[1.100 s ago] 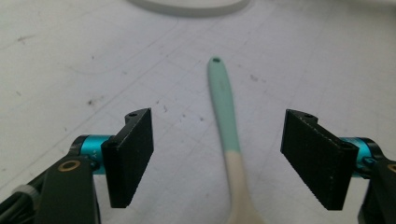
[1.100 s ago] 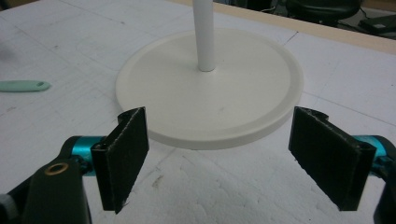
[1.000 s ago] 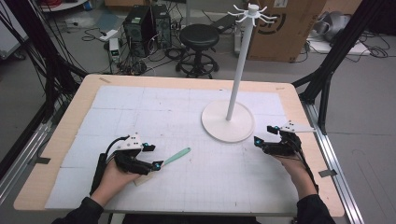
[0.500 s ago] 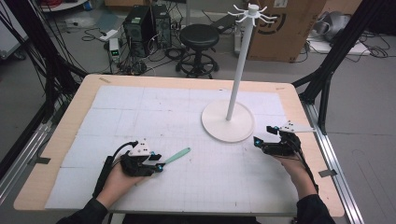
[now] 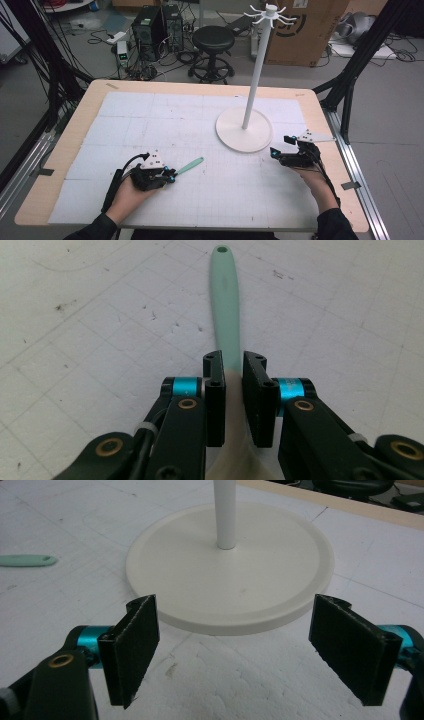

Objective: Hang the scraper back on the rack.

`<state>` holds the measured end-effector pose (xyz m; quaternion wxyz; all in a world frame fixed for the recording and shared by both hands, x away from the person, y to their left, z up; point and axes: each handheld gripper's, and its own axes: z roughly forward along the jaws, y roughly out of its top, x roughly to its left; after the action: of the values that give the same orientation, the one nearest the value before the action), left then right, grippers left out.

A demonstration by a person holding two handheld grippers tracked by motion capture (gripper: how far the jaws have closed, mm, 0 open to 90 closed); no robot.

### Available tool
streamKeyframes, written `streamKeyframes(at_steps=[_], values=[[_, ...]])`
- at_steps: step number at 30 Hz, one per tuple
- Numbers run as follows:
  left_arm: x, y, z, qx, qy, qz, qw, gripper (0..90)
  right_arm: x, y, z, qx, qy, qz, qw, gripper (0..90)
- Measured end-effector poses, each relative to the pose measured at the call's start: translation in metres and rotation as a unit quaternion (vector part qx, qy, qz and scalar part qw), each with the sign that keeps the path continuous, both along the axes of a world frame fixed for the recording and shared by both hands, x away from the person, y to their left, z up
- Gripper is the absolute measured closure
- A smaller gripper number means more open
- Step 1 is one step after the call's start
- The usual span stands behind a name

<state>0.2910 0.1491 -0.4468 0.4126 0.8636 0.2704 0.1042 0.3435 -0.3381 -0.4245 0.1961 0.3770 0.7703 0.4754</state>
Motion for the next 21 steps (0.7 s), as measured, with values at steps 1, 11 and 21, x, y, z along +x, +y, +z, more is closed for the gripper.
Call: streamKeyframes(at_steps=[1,11,21], values=[[0.000,0.000,0.000,-0.001,0.002,0.001,1.0000,80.4,0.000,0.000,0.000,-0.001,0.000,0.000,1.0000,19.4],[0.005,0.002,0.011,-0.043,0.008,-0.002,0.9990,80.7,0.000,0.003,-0.001,-0.006,0.002,0.001,1.0000,19.5],[0.012,0.002,0.052,-0.107,-0.007,-0.017,0.9941,80.6,0.000,0.003,-0.001,-0.007,0.000,0.003,1.0000,19.5]])
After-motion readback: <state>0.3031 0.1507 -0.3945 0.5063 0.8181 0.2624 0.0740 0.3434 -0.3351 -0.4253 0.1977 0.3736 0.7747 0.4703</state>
